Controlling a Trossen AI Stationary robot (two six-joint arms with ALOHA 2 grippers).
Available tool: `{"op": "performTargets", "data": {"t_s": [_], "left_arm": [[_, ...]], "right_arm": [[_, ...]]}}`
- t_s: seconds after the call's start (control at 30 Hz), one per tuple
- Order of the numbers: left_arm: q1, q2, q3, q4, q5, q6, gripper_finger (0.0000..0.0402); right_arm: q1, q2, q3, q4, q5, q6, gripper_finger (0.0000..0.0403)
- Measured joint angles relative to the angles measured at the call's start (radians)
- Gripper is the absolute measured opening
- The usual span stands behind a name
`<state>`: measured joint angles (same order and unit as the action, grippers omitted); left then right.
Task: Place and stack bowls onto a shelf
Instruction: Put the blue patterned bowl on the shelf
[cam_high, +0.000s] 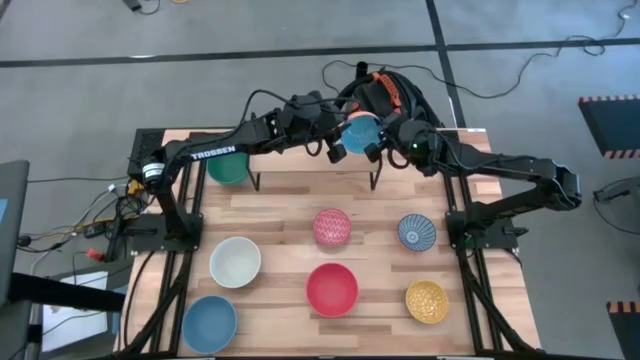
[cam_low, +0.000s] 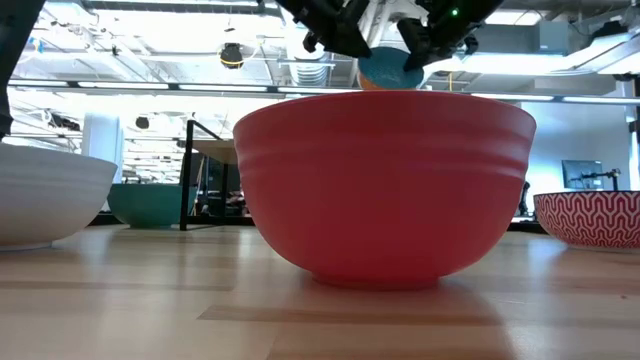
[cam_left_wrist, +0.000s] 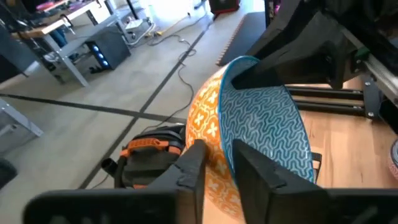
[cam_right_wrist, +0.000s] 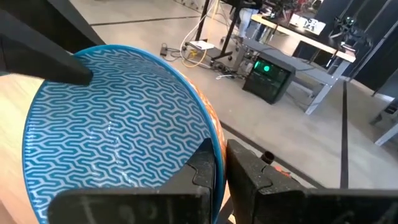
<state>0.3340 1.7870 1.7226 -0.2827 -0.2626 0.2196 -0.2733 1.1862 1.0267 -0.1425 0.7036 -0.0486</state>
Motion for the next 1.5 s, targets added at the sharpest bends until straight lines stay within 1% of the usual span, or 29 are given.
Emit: {"op": "performTargets", "data": {"t_s": [0.1,0.23,0.3,0.43,0.53,0.6,0.73,0.8,0.9,1.07,1.23,1.4,1.5], "left_arm": [[0.000,-0.001,0.000,-0.004,-0.005,0.005,0.0028],[0.000,-0.001,0.000,-0.007,-0.006,0.006,0.0025],[0.000,-0.002,0.000,-0.006,-0.005,0.006,0.0034],[0.001,-0.002,0.000,-0.006,-0.008,0.009,0.0067],[0.002,0.000,0.000,-0.005,-0.018,0.009,0.0090],[0.004,-0.001,0.000,-0.005,-0.031,0.008,0.0101],[0.004,0.000,-0.001,-0.032,-0.074,0.004,0.0111],[0.004,-0.004,-0.001,-0.046,-0.105,-0.017,0.0111],[0.001,-0.021,-0.003,-0.065,-0.136,-0.046,0.0108],[-0.002,-0.073,-0.003,-0.099,-0.186,-0.045,0.0105],[-0.003,-0.107,-0.003,-0.166,-0.227,-0.048,0.0105],[-0.003,-0.114,-0.003,-0.233,-0.228,-0.063,0.0105],[-0.004,-0.114,-0.003,-0.289,-0.225,-0.102,0.0105]], "right_arm": [[0.000,0.000,0.000,0.004,-0.005,-0.014,0.0049],[0.000,0.000,-0.001,0.014,-0.010,-0.053,0.0049],[0.000,0.000,-0.001,0.019,-0.018,-0.074,0.0049],[-0.005,0.013,-0.001,0.036,-0.026,-0.096,0.0050],[-0.034,0.024,-0.001,0.053,-0.063,-0.091,0.0050],[-0.040,0.047,0.011,0.063,-0.090,-0.053,0.0050],[-0.051,0.092,0.051,0.026,-0.139,0.001,0.0050],[-0.068,0.120,0.078,0.005,-0.146,0.025,0.0050],[-0.090,0.174,0.117,-0.030,-0.185,0.088,0.0050],[-0.140,0.263,0.190,-0.156,-0.257,0.243,0.0050],[-0.179,0.338,0.282,-0.294,-0.257,0.304,0.0050],[-0.223,0.408,0.363,-0.441,-0.327,0.380,0.0054],[-0.251,0.441,0.415,-0.537,-0.374,0.463,0.0057]]}}
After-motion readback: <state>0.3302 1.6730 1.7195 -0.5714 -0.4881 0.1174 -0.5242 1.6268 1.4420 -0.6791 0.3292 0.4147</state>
